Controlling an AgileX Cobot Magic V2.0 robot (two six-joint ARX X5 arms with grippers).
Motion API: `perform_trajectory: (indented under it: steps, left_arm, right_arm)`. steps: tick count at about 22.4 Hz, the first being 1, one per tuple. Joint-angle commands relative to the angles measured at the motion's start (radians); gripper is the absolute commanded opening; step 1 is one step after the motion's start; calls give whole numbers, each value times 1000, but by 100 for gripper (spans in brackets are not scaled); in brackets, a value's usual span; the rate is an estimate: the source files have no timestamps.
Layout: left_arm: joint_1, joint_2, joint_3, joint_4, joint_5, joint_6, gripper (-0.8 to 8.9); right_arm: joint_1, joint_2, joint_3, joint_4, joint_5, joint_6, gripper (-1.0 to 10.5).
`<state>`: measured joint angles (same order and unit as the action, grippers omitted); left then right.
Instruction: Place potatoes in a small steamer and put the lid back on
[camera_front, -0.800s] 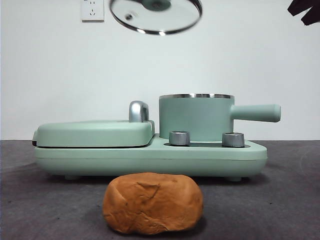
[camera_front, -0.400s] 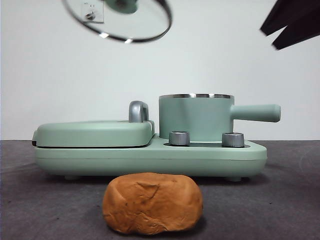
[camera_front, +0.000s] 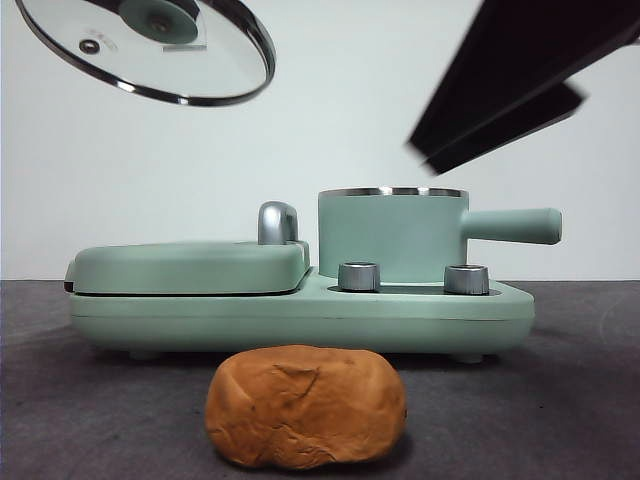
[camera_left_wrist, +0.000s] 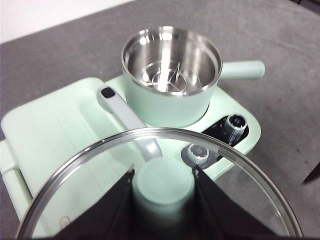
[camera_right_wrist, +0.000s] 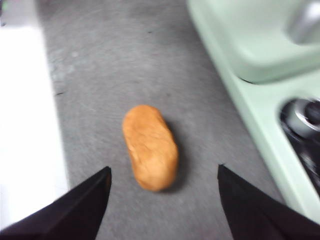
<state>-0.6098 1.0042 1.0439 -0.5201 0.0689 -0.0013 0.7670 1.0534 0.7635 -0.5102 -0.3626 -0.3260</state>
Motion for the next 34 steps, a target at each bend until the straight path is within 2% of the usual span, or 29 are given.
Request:
perform_trajectory:
  steps: [1, 6, 9, 11, 17, 20, 23, 29, 32, 34]
  left_arm:
    - [-5, -14, 13, 41, 0, -11, 9]
    - [-5, -19, 13, 42, 0, -11, 9]
    - [-5, -19, 13, 43, 0, -11, 9]
    - [-5, -19, 13, 43, 0, -10, 9]
    - [-5, -19, 13, 43, 0, 16, 9]
    - [-5, -19, 13, 43, 0, 16, 9]
    - [-5, -19, 13, 43, 0, 16, 9]
    - [-5, -19, 13, 45, 0, 18, 9]
    - [-5, -19, 13, 45, 0, 19, 9]
    - [-5, -19, 13, 45, 0, 19, 9]
  right_arm:
    - [46, 74, 16, 42, 1, -47, 340]
    - [105, 211, 16, 101, 8, -88, 341]
    - [126, 281, 16, 140, 50, -103, 340]
    - [134, 330, 16, 180, 84, -104, 340]
    - [135, 426, 16, 267, 82, -93, 339]
    - [135, 444, 16, 264, 82, -53, 313]
    - [140, 442, 16, 220, 76, -21, 203]
    - [140, 351, 29, 98, 79, 109, 198]
    - [127, 225, 84, 18, 145, 197, 198]
    - [106, 150, 153, -54, 219, 266, 198]
